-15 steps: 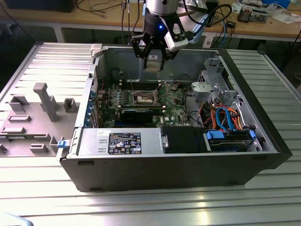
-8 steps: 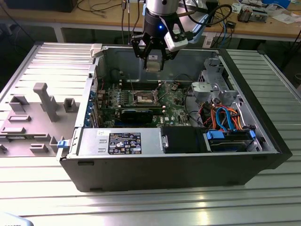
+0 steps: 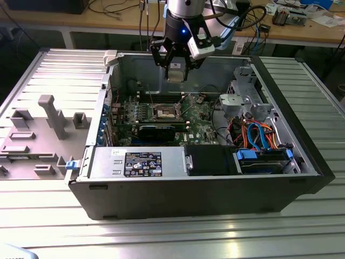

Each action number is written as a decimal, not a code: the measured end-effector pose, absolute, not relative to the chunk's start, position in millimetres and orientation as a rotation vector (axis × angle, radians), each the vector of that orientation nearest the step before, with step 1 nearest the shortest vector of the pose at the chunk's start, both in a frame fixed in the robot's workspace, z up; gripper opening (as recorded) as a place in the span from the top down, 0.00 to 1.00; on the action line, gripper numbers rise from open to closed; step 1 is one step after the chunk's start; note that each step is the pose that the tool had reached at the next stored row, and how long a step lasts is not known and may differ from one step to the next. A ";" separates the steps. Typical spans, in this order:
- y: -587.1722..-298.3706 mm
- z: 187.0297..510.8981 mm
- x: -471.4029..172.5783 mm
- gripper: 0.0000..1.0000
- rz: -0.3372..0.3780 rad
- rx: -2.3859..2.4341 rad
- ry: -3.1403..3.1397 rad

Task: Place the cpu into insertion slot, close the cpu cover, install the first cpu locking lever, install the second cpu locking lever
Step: 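Place the cpu into insertion slot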

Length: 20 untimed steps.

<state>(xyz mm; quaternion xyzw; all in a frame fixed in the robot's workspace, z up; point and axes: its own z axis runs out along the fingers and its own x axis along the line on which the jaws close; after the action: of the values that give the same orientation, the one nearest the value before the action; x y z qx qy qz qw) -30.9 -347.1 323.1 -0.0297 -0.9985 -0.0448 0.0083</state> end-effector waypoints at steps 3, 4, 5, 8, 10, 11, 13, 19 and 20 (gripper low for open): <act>-347.3 323.0 -30.9 0.45 -0.140 -0.114 -3.120; -347.3 322.9 -30.9 0.45 -0.140 -0.117 -3.120; -347.3 322.9 -30.8 0.45 -0.140 -0.122 -3.120; -347.4 322.9 -30.9 0.45 -0.140 -0.135 -3.120; -347.5 322.8 -30.9 0.45 -0.141 -0.146 -3.120; -347.5 322.8 -30.9 0.45 -0.141 -0.153 -3.120; -347.5 322.7 -30.9 0.45 -0.141 -0.167 -3.119; -347.5 322.5 -30.9 0.45 -0.141 -0.198 -3.118; -347.5 322.5 -30.9 0.45 -0.141 -0.204 -3.118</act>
<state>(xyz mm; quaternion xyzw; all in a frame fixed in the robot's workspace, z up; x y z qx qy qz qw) -30.9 -347.5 322.5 -0.0651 -0.9968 -0.0451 0.0068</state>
